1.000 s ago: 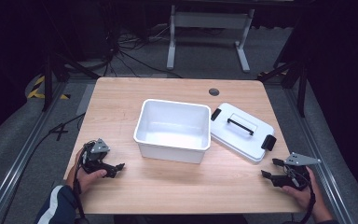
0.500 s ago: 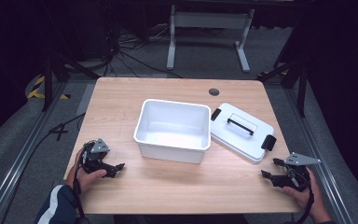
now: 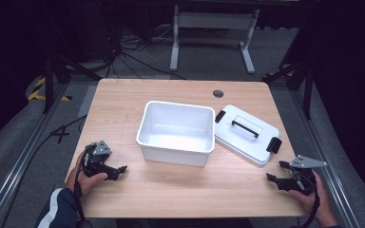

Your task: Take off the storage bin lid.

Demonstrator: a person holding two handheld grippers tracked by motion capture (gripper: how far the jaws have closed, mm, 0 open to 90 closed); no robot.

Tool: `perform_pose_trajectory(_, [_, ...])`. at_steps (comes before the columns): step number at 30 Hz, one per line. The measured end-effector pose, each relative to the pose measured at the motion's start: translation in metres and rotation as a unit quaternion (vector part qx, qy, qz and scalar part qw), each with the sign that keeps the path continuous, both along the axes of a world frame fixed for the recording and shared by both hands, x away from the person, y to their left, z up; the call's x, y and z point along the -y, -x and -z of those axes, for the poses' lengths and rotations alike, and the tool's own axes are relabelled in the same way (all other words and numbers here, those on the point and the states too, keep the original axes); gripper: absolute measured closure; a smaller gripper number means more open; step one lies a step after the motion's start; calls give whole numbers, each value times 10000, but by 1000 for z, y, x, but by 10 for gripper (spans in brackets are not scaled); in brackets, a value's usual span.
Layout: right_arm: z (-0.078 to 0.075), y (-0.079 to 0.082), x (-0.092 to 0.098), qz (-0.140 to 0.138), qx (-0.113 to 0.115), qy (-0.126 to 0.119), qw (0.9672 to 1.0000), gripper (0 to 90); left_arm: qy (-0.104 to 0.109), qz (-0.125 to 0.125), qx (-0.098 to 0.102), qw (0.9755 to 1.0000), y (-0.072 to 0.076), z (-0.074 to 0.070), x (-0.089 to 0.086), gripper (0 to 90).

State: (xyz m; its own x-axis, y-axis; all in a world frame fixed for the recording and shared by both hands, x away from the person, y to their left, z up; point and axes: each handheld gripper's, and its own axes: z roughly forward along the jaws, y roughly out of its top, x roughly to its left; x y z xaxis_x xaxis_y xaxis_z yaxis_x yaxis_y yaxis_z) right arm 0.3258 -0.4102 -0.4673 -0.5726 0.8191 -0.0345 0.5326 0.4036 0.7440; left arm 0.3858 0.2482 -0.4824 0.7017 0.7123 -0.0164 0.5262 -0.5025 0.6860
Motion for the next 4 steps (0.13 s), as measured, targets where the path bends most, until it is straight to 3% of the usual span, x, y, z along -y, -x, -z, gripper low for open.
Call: perform_pose_trajectory(4, [0,0,0,2,-2,-1,10000,208,1,-7,-5,10000,0,0,0,2])
